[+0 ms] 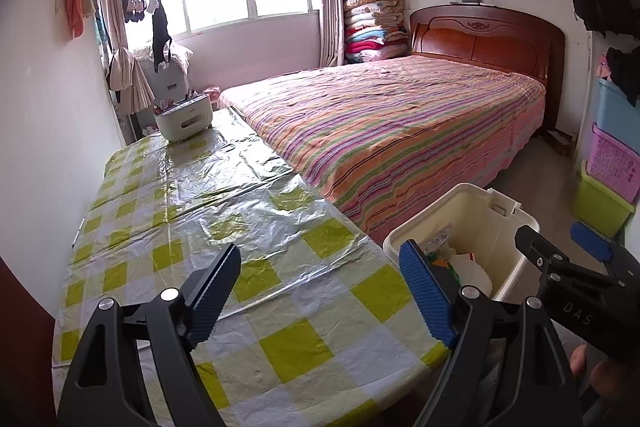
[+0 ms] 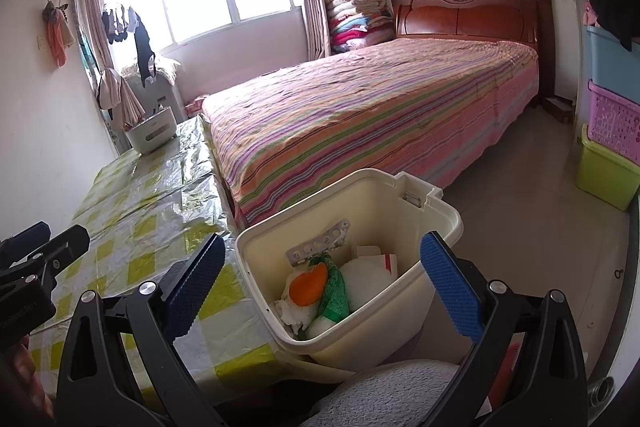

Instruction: Collect trash

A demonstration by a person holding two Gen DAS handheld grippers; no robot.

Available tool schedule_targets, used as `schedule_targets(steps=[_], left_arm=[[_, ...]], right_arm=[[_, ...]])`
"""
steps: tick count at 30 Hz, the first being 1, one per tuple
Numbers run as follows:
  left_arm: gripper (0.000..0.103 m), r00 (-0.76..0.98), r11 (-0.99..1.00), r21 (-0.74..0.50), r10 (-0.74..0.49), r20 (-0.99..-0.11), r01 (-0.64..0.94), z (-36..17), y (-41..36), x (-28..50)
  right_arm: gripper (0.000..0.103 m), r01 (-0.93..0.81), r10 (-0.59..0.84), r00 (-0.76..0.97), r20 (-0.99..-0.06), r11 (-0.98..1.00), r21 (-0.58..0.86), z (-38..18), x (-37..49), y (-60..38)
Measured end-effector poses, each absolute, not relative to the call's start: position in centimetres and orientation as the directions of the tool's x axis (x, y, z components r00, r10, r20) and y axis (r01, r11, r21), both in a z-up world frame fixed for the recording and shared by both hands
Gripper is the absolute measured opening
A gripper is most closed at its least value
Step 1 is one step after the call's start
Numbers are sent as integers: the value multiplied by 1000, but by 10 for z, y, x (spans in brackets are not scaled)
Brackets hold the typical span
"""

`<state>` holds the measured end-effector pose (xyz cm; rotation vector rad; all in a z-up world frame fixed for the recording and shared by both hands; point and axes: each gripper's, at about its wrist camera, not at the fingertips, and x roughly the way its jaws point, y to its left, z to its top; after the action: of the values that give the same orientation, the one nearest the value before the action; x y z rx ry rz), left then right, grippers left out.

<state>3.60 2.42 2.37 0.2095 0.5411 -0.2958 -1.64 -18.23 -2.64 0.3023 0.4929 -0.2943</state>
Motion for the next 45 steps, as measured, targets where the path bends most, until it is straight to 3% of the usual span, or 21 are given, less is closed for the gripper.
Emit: schedule_targets(steps=[45], left_arm=[[81,816,943,119,-201,-543,311,24,28,39]], right_arm=[[97,336,-181,837,-517,915,224,-38,-13,-182]])
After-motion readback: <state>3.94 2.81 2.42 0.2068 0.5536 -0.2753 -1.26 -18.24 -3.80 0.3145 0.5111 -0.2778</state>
